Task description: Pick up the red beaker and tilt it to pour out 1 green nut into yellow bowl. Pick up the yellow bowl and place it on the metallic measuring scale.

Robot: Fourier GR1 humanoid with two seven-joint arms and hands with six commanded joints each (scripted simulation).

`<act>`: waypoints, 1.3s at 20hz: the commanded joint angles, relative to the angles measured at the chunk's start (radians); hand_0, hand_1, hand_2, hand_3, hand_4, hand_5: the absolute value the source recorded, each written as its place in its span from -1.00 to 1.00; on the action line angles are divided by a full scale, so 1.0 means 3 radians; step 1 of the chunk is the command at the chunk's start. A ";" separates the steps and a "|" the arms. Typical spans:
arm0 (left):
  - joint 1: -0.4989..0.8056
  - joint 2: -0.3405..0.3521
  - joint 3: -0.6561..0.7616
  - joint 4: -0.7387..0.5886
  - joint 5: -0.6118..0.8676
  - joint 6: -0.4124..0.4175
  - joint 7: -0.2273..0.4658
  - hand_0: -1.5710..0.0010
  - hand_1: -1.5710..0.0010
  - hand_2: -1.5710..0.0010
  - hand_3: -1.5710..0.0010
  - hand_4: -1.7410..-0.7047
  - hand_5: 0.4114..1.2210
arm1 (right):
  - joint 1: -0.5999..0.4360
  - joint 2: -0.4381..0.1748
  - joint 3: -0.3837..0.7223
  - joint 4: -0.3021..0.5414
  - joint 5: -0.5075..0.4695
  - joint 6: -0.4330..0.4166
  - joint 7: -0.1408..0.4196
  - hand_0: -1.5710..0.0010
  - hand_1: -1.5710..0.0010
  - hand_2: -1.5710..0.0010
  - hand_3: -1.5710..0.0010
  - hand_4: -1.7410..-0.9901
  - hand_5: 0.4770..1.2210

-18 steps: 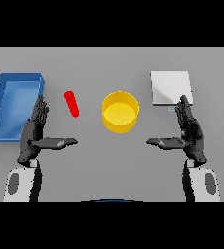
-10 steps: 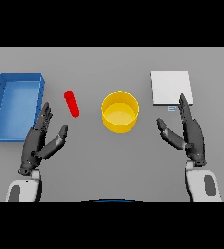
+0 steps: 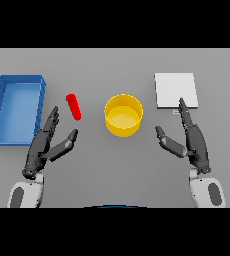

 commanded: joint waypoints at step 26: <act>-0.1822 -0.0114 0.0619 0.2407 0.0066 0.0205 -0.0807 1.00 1.00 1.00 1.00 -0.12 -0.27 | 0.0114 -0.0004 -0.0032 -0.0077 -0.0144 0.0100 -0.0042 1.00 1.00 1.00 1.00 0.32 -0.55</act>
